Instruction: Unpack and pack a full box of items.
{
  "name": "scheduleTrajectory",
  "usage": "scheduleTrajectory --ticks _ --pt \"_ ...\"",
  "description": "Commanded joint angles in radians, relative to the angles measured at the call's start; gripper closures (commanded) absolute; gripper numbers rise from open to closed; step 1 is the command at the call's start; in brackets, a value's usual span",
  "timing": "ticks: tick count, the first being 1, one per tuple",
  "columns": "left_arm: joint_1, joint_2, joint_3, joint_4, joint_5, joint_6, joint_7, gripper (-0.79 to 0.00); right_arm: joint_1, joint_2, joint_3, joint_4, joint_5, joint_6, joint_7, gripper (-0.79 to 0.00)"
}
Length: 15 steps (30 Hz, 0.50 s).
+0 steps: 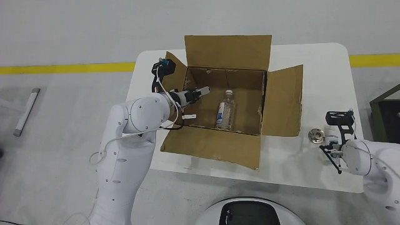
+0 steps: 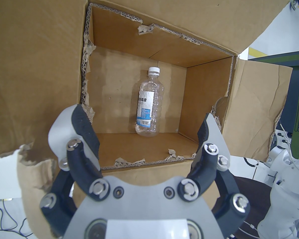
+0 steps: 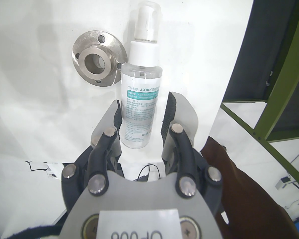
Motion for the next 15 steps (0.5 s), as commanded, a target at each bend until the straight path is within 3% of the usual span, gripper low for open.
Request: scheduleTrajectory --ticks 1,4,7,8,10,15 --pt "0.0 0.0 0.0 0.0 0.0 0.0 0.0 -0.785 0.002 -0.001 -0.001 0.009 0.0 -0.001 -0.001 -0.376" --pt "0.0 0.0 0.0 0.0 0.0 0.0 0.0 -0.785 0.005 -0.002 -0.003 0.017 0.0 -0.004 -0.002 -0.332" --pt "0.0 0.0 0.0 0.0 0.0 0.0 0.0 -0.785 0.009 -0.003 -0.003 0.023 -0.002 -0.006 -0.003 -0.228" --pt "0.0 0.0 0.0 0.0 0.0 0.0 0.0 -0.785 0.01 -0.003 -0.002 0.025 -0.002 -0.007 -0.004 -0.179" --pt "0.0 0.0 0.0 0.0 0.0 0.0 0.0 -0.785 0.014 -0.003 0.0 0.029 -0.004 -0.008 -0.003 -0.009" --pt "0.0 0.0 0.0 0.0 0.0 0.0 0.0 -0.785 0.023 -0.005 0.032 0.025 0.032 -0.002 -0.004 0.0"
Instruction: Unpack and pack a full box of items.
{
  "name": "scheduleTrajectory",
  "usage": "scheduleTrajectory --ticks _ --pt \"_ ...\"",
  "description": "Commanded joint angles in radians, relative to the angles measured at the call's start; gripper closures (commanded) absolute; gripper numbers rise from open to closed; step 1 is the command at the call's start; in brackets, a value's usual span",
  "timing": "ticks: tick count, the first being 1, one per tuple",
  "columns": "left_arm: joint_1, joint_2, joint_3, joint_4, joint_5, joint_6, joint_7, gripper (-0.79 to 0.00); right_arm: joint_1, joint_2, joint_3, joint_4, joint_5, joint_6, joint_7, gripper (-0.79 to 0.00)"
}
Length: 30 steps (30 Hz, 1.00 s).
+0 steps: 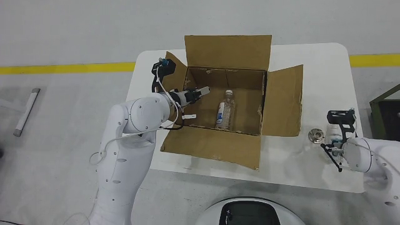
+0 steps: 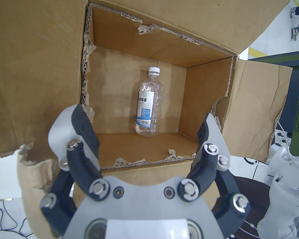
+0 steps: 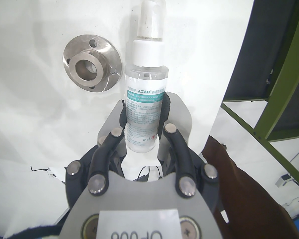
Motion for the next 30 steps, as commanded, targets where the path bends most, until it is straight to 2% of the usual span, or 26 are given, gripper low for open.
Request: scheduleTrajectory --ticks 1,10,17,21,30 --pt "0.0 0.0 0.0 0.0 0.0 0.0 0.0 -0.785 0.003 0.0 0.024 -0.012 0.03 0.003 -0.001 0.0" --pt "0.0 0.0 0.0 0.0 0.0 0.0 0.0 -0.785 0.025 0.0 0.185 -0.132 0.265 0.02 -0.005 0.0" --pt "0.0 0.0 0.0 0.0 0.0 0.0 0.0 -0.785 0.132 0.001 0.272 -0.285 0.573 0.044 -0.015 0.0" --pt "0.035 0.003 -0.026 -0.011 -0.015 -0.008 0.056 -0.785 0.235 0.006 0.204 -0.285 0.696 0.039 -0.01 0.0" --pt "0.104 0.02 -0.109 -0.079 -0.019 -0.023 0.095 -0.785 0.445 0.008 -0.125 -0.156 0.691 0.105 -0.076 0.0"
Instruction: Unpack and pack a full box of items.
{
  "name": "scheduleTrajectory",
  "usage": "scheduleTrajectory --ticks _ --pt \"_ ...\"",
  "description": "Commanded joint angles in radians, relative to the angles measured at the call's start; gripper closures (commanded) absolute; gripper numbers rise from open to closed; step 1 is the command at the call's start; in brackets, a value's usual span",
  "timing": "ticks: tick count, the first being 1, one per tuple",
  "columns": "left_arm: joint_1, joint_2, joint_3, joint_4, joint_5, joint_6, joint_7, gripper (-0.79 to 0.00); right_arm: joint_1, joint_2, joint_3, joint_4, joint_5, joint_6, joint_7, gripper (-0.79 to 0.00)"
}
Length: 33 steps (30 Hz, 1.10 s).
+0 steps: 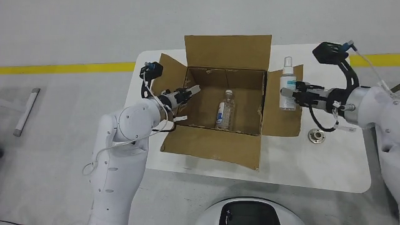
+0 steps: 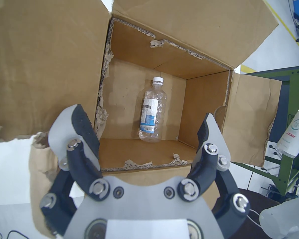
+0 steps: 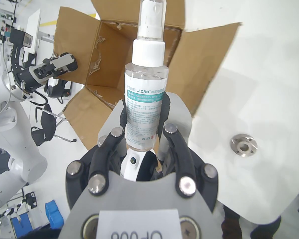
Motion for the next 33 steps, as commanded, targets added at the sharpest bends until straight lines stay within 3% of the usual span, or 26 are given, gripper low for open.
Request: scheduleTrajectory --ticks 1,9,18,33 --pt "0.011 0.004 -0.018 -0.024 0.013 0.002 0.011 -0.785 0.034 -0.003 -0.071 0.038 0.0 0.02 -0.019 0.0" --pt "0.068 0.022 -0.115 -0.116 0.066 0.033 0.037 -0.785 0.16 -0.03 -0.339 0.236 -0.007 0.138 -0.137 0.0" --pt "0.13 0.034 -0.208 -0.113 0.03 0.045 0.065 -0.785 0.306 -0.084 -0.588 0.412 0.033 0.273 -0.272 0.0" --pt "0.166 0.038 -0.226 -0.086 -0.013 0.017 0.113 -0.785 0.315 -0.092 -0.615 0.436 0.036 0.266 -0.31 0.0"
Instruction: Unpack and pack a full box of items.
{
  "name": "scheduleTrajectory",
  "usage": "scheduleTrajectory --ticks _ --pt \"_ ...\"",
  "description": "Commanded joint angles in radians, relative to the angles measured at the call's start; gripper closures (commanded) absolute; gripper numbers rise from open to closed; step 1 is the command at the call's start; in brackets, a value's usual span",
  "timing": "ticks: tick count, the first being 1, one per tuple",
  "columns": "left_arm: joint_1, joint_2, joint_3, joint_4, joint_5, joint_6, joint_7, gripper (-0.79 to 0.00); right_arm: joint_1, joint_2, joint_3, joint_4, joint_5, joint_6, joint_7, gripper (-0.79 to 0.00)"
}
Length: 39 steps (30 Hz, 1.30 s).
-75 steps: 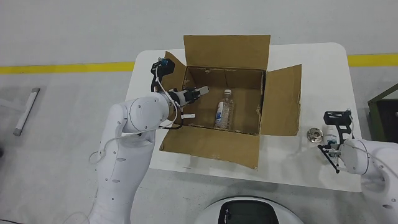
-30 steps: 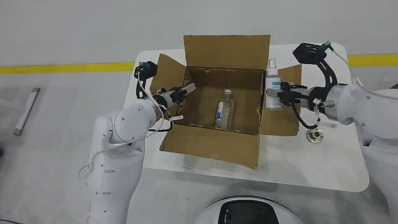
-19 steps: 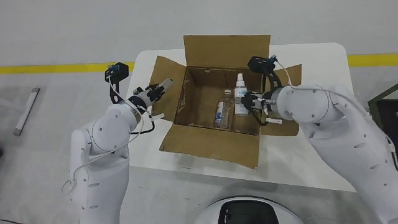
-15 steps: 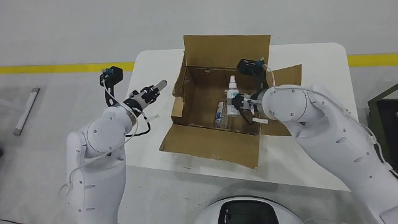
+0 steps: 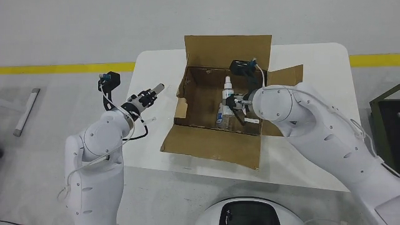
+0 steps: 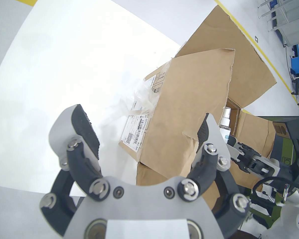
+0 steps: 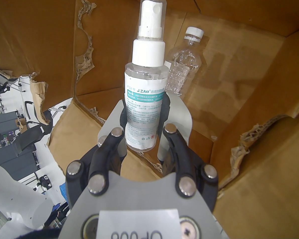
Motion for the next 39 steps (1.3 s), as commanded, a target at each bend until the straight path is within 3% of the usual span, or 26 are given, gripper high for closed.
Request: scheduleTrajectory --ticks 1,10,17,23,29,39 --pt "0.006 0.001 0.002 0.013 -0.01 -0.009 0.018 -0.785 -0.022 0.0 0.002 0.004 0.005 -0.031 -0.035 0.0" --pt "-0.016 0.006 0.029 0.008 -0.016 -0.021 0.004 -0.785 0.011 -0.059 -0.073 0.169 0.179 -0.135 -0.259 0.0" --pt "-0.019 0.017 0.063 -0.076 -0.04 -0.107 -0.118 -0.785 0.116 -0.134 -0.174 0.378 0.297 -0.164 -0.373 0.0" --pt "-0.045 0.021 0.171 -0.118 0.082 -0.112 -0.176 -0.785 0.171 -0.178 -0.225 0.49 0.331 -0.171 -0.399 0.0" --pt "-0.084 0.018 0.231 -0.067 0.165 -0.056 -0.158 -0.785 0.19 -0.204 -0.25 0.552 0.34 -0.176 -0.409 0.0" --pt "-0.134 0.012 0.236 0.03 0.214 0.042 -0.117 -0.785 0.205 -0.229 -0.265 0.616 0.329 -0.162 -0.381 0.0"
